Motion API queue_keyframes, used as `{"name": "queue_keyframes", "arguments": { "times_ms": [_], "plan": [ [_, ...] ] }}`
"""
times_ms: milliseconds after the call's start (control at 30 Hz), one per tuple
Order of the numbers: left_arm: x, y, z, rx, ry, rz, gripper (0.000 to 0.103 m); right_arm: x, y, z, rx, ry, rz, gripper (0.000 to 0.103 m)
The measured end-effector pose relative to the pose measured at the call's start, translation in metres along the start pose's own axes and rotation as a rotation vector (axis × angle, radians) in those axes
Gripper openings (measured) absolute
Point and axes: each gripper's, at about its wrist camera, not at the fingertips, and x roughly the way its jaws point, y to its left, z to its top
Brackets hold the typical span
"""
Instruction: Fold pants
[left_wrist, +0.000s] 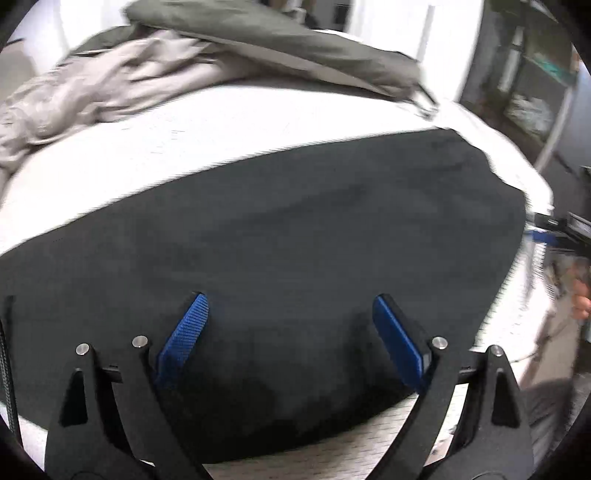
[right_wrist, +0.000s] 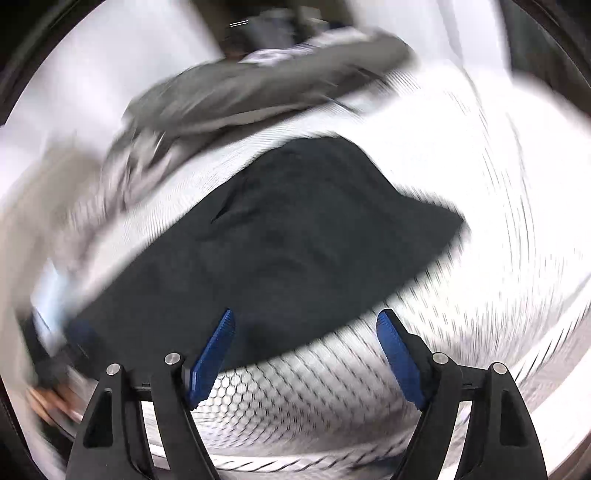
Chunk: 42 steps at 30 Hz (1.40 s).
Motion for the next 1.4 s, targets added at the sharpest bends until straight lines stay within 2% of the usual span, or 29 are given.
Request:
{"name": "queue_keyframes", "arguments": {
  "times_ms": [33, 100, 167, 233, 267, 300, 367, 400, 467, 533, 633, 667, 767, 833, 867, 900, 933, 1000, 1033, 1133, 1200, 1233, 1267, 1300, 1367, 1400],
  "plan": [
    [0.007, -0.011, -0.001, 0.021, 0.026, -0.046, 0.090, 0.006, -0.017, -0.001, 0.094, 0.041, 0.057, 0.080],
    [0.013, -0.037, -0.011, 0.048, 0.049, -0.071, 0.092, 0.005, -0.025, -0.002, 0.143, 0.030, 0.142, 0.080],
    [0.021, -0.053, -0.017, 0.111, 0.053, -0.012, 0.095, 0.008, -0.025, 0.003, 0.162, -0.019, 0.223, 0.080],
    [0.020, -0.061, -0.022, 0.141, 0.047, 0.013, 0.095, 0.022, -0.034, 0.009, 0.269, -0.065, 0.263, 0.080],
    [0.018, -0.061, -0.022, 0.132, 0.051, -0.003, 0.095, 0.028, -0.038, 0.008, 0.314, -0.080, 0.277, 0.074],
    [0.016, -0.059, -0.023, 0.120, 0.058, -0.022, 0.095, 0.038, -0.044, 0.012, 0.371, -0.110, 0.269, 0.057],
    [0.006, -0.043, -0.019, 0.065, 0.051, -0.020, 0.095, 0.047, -0.049, 0.027, 0.411, -0.170, 0.202, 0.032],
    [0.002, -0.034, -0.020, 0.044, 0.044, -0.009, 0.095, 0.046, -0.047, 0.029, 0.419, -0.207, 0.187, 0.025],
    [-0.007, -0.011, -0.025, -0.020, 0.028, 0.020, 0.095, 0.036, -0.027, 0.034, 0.362, -0.263, 0.119, 0.018],
    [-0.015, 0.017, -0.029, -0.096, 0.018, 0.056, 0.095, 0.017, 0.018, 0.037, 0.222, -0.320, 0.067, 0.017],
    [-0.036, 0.056, -0.040, -0.182, 0.005, 0.089, 0.095, 0.002, 0.085, 0.052, 0.017, -0.328, 0.189, 0.017],
    [-0.042, 0.069, -0.043, -0.207, -0.002, 0.098, 0.095, 0.002, 0.119, 0.048, -0.064, -0.324, 0.230, 0.017],
    [-0.062, 0.107, -0.053, -0.287, -0.030, 0.145, 0.095, 0.010, 0.213, 0.020, -0.296, -0.238, 0.396, 0.020],
    [-0.075, 0.131, -0.064, -0.337, -0.040, 0.179, 0.095, 0.028, 0.261, -0.008, -0.442, -0.104, 0.485, 0.035],
    [-0.081, 0.143, -0.069, -0.376, -0.055, 0.199, 0.094, 0.045, 0.282, -0.025, -0.518, -0.004, 0.508, 0.054],
    [-0.085, 0.153, -0.074, -0.405, -0.062, 0.207, 0.094, 0.060, 0.293, -0.037, -0.568, 0.078, 0.513, 0.061],
    [-0.088, 0.160, -0.079, -0.426, -0.060, 0.207, 0.093, 0.081, 0.303, -0.057, -0.639, 0.198, 0.498, 0.061],
    [-0.094, 0.170, -0.087, -0.455, -0.062, 0.191, 0.091, 0.102, 0.306, -0.077, -0.713, 0.324, 0.413, 0.061],
    [-0.096, 0.170, -0.090, -0.456, -0.065, 0.182, 0.090, 0.102, 0.303, -0.079, -0.727, 0.332, 0.392, 0.061],
    [-0.099, 0.161, -0.088, -0.432, -0.081, 0.110, 0.083, 0.071, 0.279, -0.064, -0.677, 0.265, 0.451, 0.063],
    [-0.097, 0.149, -0.083, -0.417, -0.086, 0.025, 0.079, 0.063, 0.257, -0.042, -0.623, 0.197, 0.453, 0.078],
    [-0.094, 0.140, -0.081, -0.415, -0.078, -0.025, 0.078, 0.053, 0.242, -0.037, -0.590, 0.150, 0.442, 0.081],
    [-0.089, 0.134, -0.079, -0.416, -0.062, -0.096, 0.070, 0.047, 0.226, -0.031, -0.559, 0.113, 0.396, 0.081],
    [-0.086, 0.128, -0.078, -0.416, -0.048, -0.130, 0.066, 0.047, 0.217, -0.025, -0.540, 0.109, 0.346, 0.081],
    [-0.074, 0.118, -0.077, -0.409, 0.001, -0.178, 0.065, 0.060, 0.203, -0.031, -0.553, 0.171, 0.215, 0.081],
    [-0.069, 0.114, -0.078, -0.405, 0.024, -0.170, 0.065, 0.068, 0.199, -0.041, -0.615, 0.209, 0.116, 0.081]
  ]
}}
